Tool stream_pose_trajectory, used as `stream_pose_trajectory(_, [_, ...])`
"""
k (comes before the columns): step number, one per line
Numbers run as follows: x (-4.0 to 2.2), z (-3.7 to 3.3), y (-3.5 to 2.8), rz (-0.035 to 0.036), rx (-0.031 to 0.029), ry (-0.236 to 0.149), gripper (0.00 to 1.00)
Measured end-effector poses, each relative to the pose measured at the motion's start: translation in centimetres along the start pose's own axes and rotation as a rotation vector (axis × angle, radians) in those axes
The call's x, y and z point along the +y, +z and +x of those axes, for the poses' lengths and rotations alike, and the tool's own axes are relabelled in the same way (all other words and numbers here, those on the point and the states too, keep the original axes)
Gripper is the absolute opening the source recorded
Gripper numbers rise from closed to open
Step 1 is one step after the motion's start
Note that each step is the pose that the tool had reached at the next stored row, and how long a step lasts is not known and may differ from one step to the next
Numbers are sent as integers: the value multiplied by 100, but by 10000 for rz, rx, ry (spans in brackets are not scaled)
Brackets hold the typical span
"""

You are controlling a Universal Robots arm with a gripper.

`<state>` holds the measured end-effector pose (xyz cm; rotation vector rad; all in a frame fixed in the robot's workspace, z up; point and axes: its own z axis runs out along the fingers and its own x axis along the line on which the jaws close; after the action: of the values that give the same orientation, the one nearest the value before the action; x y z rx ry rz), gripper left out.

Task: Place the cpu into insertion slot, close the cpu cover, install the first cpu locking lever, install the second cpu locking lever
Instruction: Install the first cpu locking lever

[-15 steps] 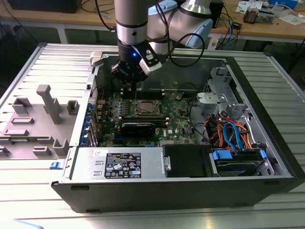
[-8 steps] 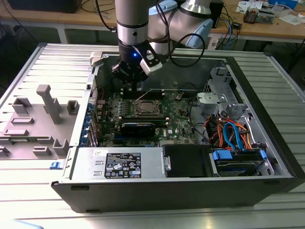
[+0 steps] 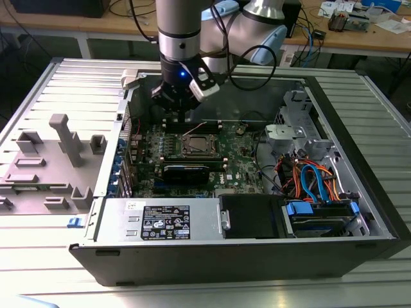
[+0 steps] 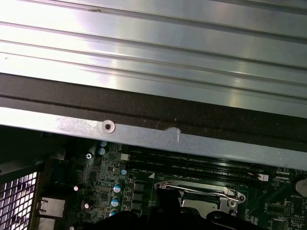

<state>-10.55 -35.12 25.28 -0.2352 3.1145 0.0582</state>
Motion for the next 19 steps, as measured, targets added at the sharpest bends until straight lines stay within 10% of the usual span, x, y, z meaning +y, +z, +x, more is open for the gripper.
stream_pose_trajectory(19, [-11, -64, 32, 2, 0, 0, 11])
